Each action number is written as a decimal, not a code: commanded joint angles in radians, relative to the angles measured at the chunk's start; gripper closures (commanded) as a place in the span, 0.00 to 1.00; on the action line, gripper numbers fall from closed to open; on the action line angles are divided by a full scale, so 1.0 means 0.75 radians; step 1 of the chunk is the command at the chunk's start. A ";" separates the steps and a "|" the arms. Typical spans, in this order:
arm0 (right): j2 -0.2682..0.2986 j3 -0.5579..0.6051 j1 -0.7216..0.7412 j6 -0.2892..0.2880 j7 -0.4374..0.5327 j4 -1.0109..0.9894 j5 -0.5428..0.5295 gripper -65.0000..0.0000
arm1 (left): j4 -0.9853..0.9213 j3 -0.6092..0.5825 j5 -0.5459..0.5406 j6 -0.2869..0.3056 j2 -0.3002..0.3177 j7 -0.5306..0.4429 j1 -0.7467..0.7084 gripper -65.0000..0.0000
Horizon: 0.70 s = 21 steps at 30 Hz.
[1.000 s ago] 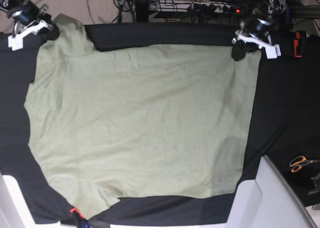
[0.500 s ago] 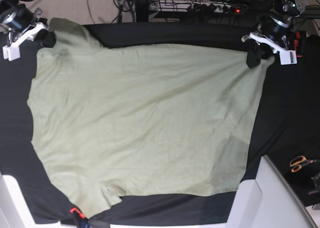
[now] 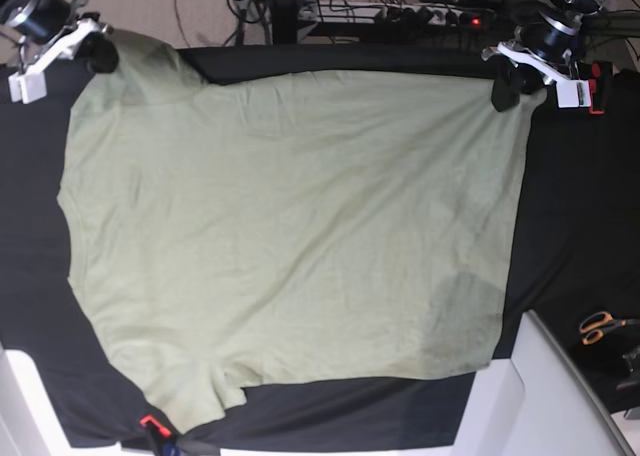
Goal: Fold the T-shirt properly
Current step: 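Lift both shoulder corners and pull them toward the hem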
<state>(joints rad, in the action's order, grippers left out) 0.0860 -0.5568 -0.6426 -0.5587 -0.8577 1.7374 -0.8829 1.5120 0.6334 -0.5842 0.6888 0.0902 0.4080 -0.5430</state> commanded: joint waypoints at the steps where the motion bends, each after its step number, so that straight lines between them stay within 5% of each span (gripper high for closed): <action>1: 0.017 -0.009 0.003 -0.011 0.003 0.021 -0.014 1.00 | 0.023 0.007 -0.026 0.013 0.016 -0.027 -0.009 1.00; 6: 0.025 0.003 0.087 0.089 -0.036 0.025 -0.014 1.00 | 0.062 -0.003 -0.022 -0.015 0.014 0.001 -0.003 1.00; 10: 0.056 0.001 0.205 0.106 -0.140 0.021 -0.012 1.00 | 0.109 -0.005 -0.022 -0.124 0.014 0.104 0.044 1.00; 15: 0.062 -0.003 0.330 0.136 -0.201 0.019 0.041 1.00 | 0.107 -0.007 -0.004 -0.126 0.026 0.249 0.150 1.00; 21: 0.050 0.001 0.467 0.144 -0.242 0.011 0.215 1.00 | 0.100 -0.009 0.203 -0.126 0.003 0.369 0.295 1.00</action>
<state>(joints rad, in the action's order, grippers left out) 0.1135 -0.5522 -0.2920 -0.4454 -1.0489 1.7329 -0.7151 1.5734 0.6239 -0.4213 0.5911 0.0837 0.7006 -0.3199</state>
